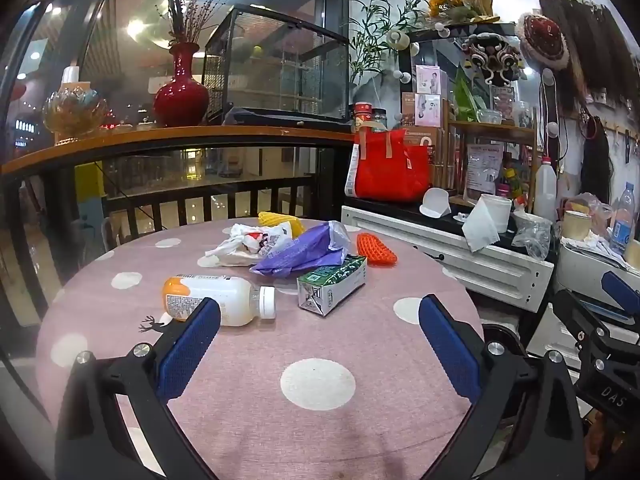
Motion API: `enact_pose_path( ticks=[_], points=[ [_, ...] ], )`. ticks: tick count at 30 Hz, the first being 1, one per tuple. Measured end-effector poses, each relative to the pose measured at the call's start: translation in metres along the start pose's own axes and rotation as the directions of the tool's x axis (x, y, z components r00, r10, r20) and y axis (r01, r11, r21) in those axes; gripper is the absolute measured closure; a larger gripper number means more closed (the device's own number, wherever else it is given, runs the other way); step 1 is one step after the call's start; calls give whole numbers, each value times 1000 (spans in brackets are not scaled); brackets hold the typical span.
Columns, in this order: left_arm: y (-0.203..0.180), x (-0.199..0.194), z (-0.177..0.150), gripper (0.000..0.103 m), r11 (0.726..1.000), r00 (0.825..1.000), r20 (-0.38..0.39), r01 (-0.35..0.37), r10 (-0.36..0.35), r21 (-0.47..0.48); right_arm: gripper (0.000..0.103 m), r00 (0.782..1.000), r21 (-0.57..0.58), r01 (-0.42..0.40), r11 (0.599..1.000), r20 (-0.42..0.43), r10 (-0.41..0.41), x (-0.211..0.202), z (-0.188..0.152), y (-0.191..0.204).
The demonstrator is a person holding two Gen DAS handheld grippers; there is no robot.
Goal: Collect trash
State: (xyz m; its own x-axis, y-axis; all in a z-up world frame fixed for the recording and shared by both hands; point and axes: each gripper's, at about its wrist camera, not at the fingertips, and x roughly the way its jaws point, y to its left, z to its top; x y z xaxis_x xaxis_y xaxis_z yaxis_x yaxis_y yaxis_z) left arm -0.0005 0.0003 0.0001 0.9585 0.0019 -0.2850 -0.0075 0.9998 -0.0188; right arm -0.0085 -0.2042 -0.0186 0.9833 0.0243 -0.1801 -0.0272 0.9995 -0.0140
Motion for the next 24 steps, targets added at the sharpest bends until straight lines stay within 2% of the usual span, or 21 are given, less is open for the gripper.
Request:
enact_pose_path(
  ticks=[8, 10, 15, 24],
  points=[
    [-10, -3, 2, 6, 1000, 1000, 8, -6, 6, 22, 5, 1000, 24, -7, 1000, -2, 7, 0, 2, 4],
    [11, -7, 5, 6, 1000, 1000, 16, -7, 7, -13, 5, 1000, 22, -8, 1000, 0, 8, -3, 4, 8],
    [17, -9, 7, 6, 1000, 1000, 15, -2, 2, -12, 5, 1000, 33, -24, 999, -4, 24, -1, -3, -4],
    [6, -4, 1, 6, 1000, 1000, 16, -13, 13, -13, 5, 1000, 41, -30, 999, -7, 30, 0, -2, -4]
  ],
)
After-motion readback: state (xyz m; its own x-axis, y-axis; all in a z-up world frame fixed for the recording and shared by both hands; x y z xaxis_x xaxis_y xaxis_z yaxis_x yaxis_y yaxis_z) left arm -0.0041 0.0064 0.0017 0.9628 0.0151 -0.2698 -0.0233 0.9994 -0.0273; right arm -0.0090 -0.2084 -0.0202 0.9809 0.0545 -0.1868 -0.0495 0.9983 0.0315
